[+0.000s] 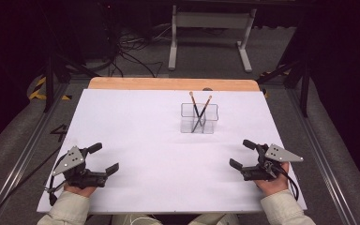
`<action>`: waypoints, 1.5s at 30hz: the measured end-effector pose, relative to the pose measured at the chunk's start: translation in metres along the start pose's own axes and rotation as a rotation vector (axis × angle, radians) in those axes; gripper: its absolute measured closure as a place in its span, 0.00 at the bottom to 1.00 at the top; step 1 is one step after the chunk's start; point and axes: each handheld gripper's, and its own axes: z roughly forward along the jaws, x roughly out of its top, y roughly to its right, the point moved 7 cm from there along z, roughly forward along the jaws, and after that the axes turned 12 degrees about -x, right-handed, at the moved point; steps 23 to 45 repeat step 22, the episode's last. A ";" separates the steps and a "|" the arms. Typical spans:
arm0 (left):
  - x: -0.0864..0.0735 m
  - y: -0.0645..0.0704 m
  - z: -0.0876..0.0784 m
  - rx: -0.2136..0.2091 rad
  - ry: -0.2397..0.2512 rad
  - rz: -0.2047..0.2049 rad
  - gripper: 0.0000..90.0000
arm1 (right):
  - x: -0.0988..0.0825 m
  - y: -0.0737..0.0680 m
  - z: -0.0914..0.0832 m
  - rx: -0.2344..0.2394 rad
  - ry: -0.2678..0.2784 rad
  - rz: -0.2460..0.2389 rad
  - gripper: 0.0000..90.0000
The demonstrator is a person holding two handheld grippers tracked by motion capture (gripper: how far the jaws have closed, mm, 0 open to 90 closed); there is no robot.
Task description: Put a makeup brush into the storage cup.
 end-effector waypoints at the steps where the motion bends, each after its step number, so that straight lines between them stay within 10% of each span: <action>1: 0.000 0.000 0.000 -0.001 0.000 -0.001 0.01 | -0.001 0.000 0.000 0.000 -0.002 0.001 0.03; 45: 0.000 -0.001 0.000 -0.008 0.005 -0.011 0.01 | -0.008 -0.002 0.001 0.002 0.004 0.046 0.03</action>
